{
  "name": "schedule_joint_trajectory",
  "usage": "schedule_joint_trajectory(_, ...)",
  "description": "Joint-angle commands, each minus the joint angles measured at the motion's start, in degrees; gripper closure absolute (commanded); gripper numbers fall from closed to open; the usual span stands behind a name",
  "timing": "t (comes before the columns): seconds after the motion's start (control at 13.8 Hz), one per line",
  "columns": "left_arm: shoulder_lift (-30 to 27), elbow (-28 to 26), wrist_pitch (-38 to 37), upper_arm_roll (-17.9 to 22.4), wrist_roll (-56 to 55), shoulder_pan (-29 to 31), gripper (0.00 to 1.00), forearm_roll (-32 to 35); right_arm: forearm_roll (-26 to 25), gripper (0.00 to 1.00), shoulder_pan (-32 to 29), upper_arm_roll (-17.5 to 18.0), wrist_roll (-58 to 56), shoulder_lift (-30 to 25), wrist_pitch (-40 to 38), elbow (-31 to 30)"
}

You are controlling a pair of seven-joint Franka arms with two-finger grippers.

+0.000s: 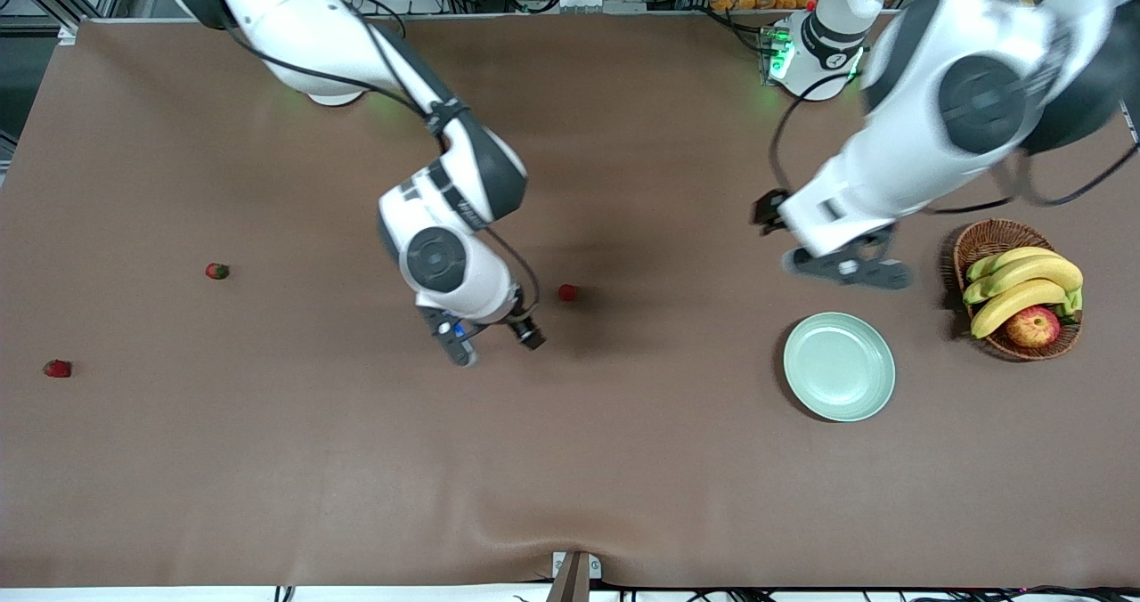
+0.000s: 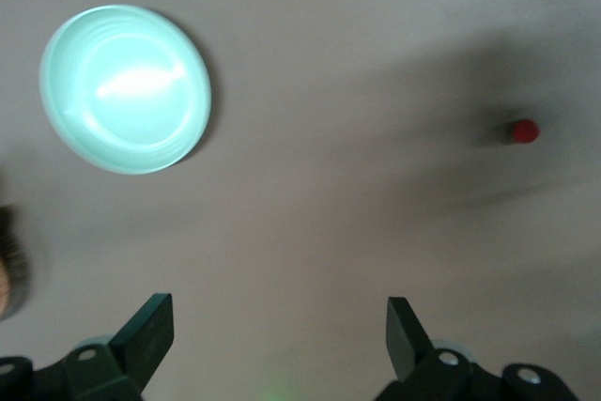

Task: Collect all strawberries into plate
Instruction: 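Set the strawberry down with the right gripper while the left gripper approaches, then grasp the strawberry with the left gripper while the right gripper grasps another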

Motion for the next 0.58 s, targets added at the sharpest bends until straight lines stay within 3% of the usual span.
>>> schedule_joint_trajectory(0.0,5.32,2.25,4.0,0.38,-2.0,-3.11,0.0,-1.79,-0.38,0.0,-4.47,1.0,-6.28,-2.61,-3.4,1.3)
schedule_joint_trajectory(0.51,17.55,2.51,24.03,0.65,-20.8,-14.71,0.0,-1.62,-0.37,0.0,-17.3,0.91,-30.55,-6.75,-13.69,0.07)
